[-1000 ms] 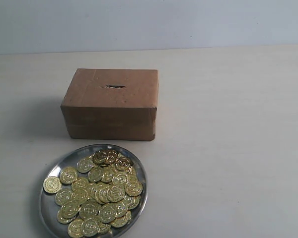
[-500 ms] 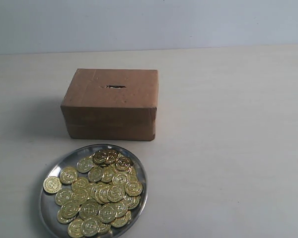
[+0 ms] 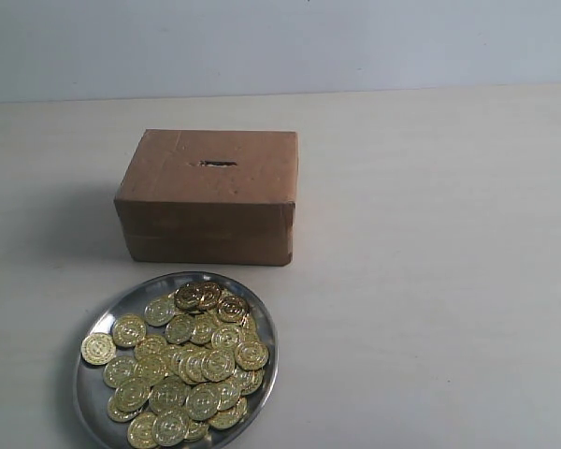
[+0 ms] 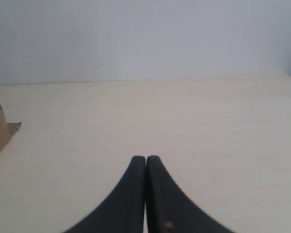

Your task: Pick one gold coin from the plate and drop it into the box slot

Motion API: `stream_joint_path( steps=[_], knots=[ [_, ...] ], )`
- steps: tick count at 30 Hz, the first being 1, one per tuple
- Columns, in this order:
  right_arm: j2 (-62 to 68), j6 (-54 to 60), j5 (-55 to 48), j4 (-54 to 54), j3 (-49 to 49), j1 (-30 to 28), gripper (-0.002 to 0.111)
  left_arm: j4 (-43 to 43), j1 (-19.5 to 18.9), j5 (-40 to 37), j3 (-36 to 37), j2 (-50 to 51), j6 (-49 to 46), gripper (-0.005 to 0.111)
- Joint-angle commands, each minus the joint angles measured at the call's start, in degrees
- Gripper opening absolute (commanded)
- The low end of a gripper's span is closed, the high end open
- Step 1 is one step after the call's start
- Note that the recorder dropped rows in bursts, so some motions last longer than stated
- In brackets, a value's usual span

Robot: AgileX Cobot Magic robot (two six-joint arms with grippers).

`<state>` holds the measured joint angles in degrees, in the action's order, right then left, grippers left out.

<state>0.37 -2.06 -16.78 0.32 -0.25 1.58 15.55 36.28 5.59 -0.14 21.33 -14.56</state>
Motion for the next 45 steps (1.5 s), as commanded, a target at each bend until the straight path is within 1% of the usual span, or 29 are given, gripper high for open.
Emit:
stream_joint_path(
  steps=[1,25,27,29,32,33,35,36,39,42,45],
  knots=[
    [-0.37,0.39,0.07,-0.32,0.25,-0.22,0.0,-0.05,0.33,-0.17,0.14,-0.22,-0.11,0.0],
    [-0.37,0.28,0.17,-0.32,0.25,-0.22,0.0,-0.05,0.33,-0.17,0.14,-0.22,-0.11,0.0],
    [-0.37,0.28,0.28,-0.32,0.25,-0.22,0.0,-0.05,-0.39,-0.15,0.14,-0.9,-0.11,0.0],
    [-0.37,0.28,0.3,-0.32,0.25,-0.22,0.0,-0.05,-3.07,-0.27,0.14,-2.13,-0.11,0.0],
    [-0.37,0.28,0.3,-0.32,0.25,-0.22,0.0,0.06,-9.42,-0.69,0.14,-4.94,-0.11,0.0],
    [-0.37,0.28,0.3,-0.32,0.25,-0.22,0.0,0.06,-12.33,-0.97,0.14,-6.1,-0.11,0.0],
    [-0.37,0.28,0.3,-0.32,0.25,-0.22,0.0,0.06,-16.1,-1.63,0.14,-8.46,-0.11,0.0],
    [-0.37,0.28,0.3,-0.32,0.25,-0.22,0.0,0.06,-18.64,-2.81,0.14,-10.08,-0.11,0.0],
    [-0.37,0.28,0.3,-0.32,0.25,-0.22,0.0,0.06,-23.3,-6.78,0.14,-14.0,-0.11,0.0],
    [-0.37,0.28,0.3,-0.32,0.25,-0.22,0.0,-0.32,-26.11,-10.74,0.14,-17.46,-0.11,0.0],
    [-0.37,0.28,0.3,-0.32,0.25,-0.22,0.0,-0.46,-26.91,-14.18,0.14,-20.43,-0.11,0.0]
  ],
)
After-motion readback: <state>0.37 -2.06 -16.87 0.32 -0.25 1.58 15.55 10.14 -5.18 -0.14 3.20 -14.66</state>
